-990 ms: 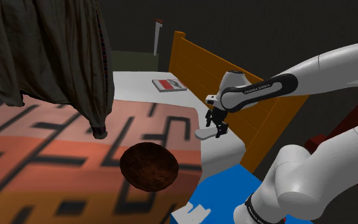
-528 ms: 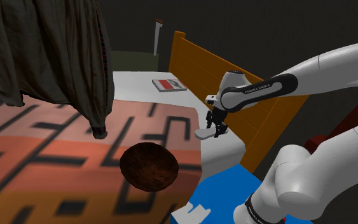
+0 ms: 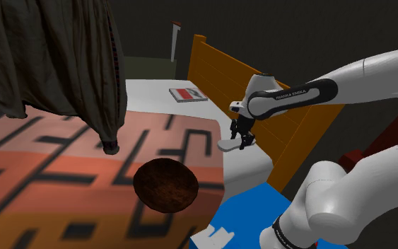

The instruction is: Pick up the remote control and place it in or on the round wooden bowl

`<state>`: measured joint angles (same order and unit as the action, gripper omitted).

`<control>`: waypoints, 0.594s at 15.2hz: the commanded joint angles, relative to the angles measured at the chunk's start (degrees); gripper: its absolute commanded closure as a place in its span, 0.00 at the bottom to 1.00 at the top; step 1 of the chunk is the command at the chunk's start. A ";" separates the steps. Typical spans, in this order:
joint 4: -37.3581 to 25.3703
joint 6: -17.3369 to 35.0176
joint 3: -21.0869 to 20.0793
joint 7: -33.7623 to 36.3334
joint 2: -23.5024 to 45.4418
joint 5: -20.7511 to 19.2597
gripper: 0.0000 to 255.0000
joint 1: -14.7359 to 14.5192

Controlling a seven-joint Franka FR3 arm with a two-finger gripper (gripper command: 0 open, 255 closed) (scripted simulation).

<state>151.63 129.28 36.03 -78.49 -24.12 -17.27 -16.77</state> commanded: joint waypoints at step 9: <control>-4.25 -9.43 -2.89 0.86 -5.27 0.04 1.00 0.76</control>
<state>147.83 120.77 33.40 -77.68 -28.93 -17.26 -16.08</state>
